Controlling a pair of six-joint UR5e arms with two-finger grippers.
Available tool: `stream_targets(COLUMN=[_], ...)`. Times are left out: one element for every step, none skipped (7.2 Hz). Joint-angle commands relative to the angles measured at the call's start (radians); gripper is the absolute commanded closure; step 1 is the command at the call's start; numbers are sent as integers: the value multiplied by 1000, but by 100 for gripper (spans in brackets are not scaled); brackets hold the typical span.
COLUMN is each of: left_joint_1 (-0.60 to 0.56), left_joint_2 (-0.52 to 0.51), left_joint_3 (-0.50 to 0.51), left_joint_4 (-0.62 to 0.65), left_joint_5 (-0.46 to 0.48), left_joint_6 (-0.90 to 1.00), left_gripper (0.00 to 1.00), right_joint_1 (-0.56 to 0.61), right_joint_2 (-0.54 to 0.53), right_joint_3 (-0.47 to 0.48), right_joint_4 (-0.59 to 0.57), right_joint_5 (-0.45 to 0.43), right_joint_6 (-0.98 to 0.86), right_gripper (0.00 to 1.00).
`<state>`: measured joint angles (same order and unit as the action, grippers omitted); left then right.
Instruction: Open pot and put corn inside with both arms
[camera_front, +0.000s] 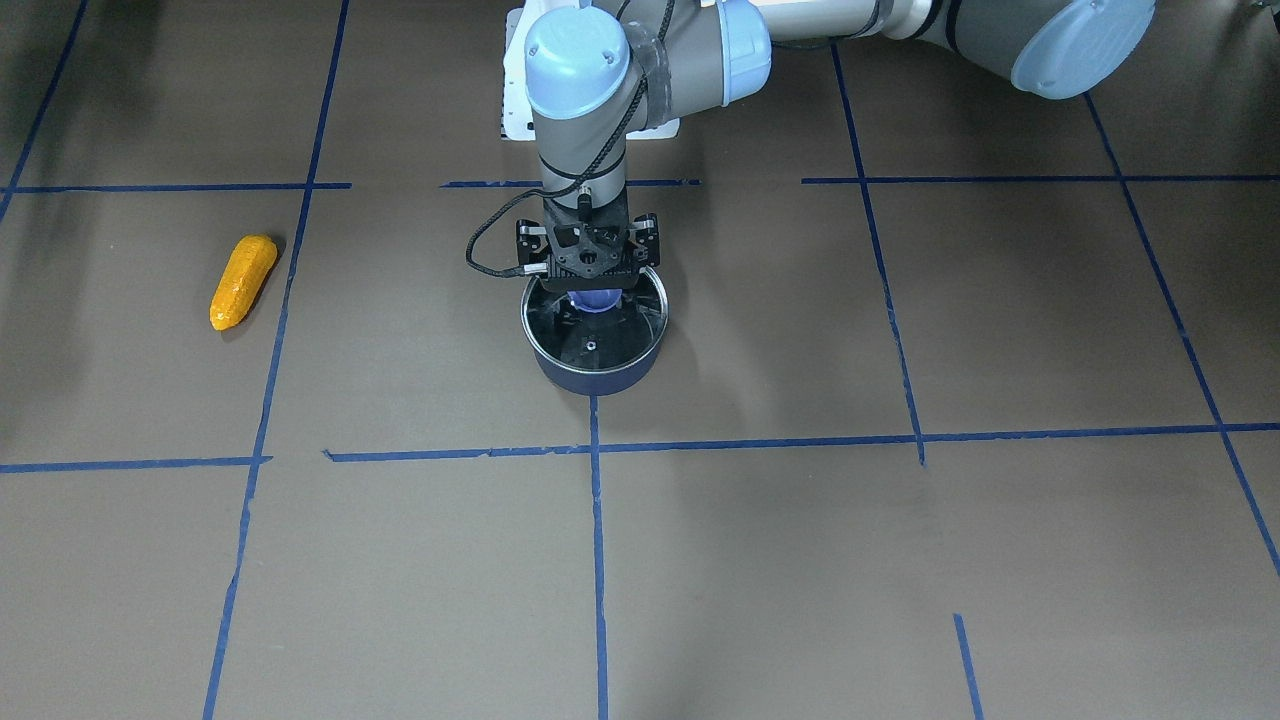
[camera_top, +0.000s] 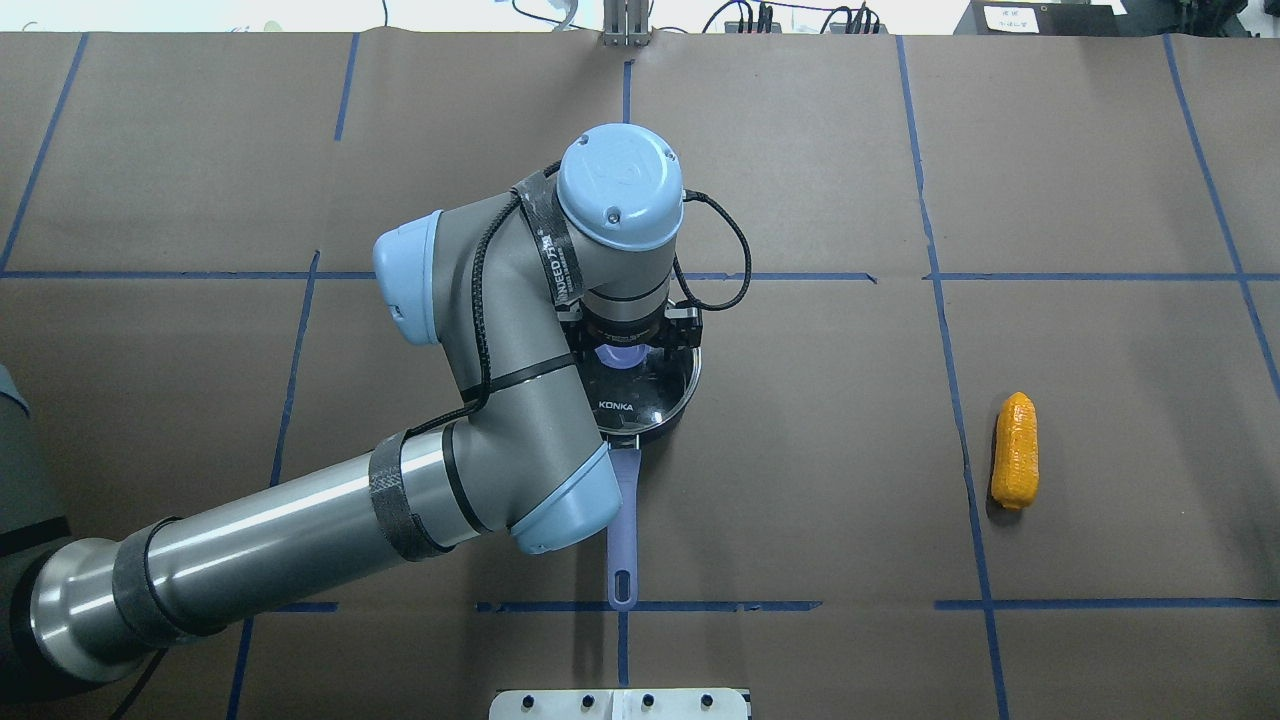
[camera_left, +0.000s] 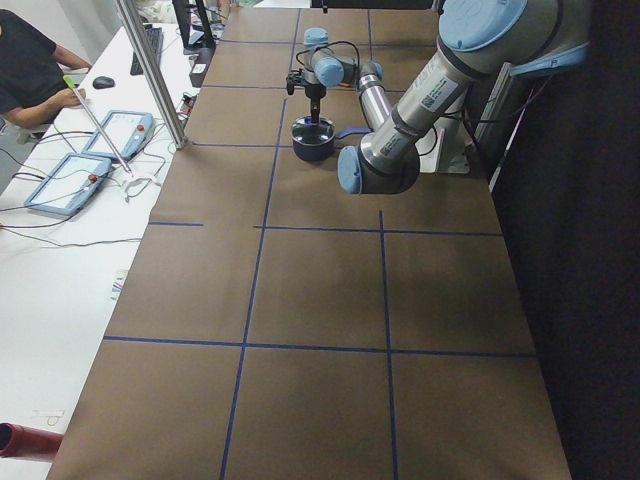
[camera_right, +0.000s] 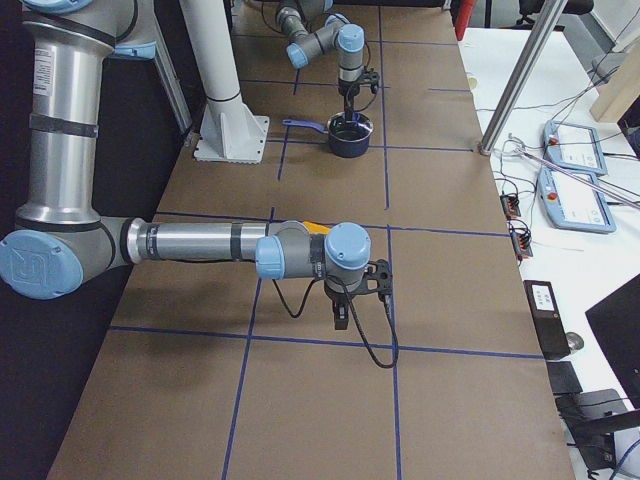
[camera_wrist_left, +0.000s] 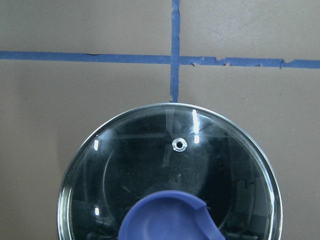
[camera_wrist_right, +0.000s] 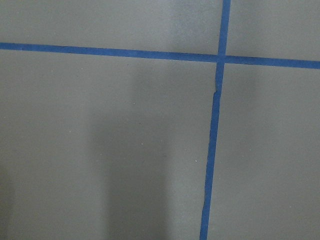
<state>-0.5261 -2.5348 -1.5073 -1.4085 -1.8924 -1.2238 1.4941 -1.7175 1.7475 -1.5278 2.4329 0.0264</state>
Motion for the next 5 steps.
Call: stream_targets(left_joint_1=[0, 0, 0, -3, -14], left_joint_2=[2, 4, 2, 2, 1], left_joint_3=[1, -1, -2, -11, -45], left_joint_4=[-1, -1, 0, 2, 14], left_joint_5=[4, 4, 4, 4, 4], left_joint_6=[0, 0, 0, -2, -2], left_gripper=[28, 54, 76, 96, 100], right_joint_1=[0, 0, 0, 0, 0], right_joint_2=[-1, 1, 1, -1, 1], right_joint_3=[0, 0, 0, 0, 0], right_joint_4=[0, 0, 0, 0, 0], right_joint_5=[0, 2, 3, 6, 6], right_joint_6=[1, 1, 1, 3, 4], right_gripper=[0, 0, 0, 0, 0])
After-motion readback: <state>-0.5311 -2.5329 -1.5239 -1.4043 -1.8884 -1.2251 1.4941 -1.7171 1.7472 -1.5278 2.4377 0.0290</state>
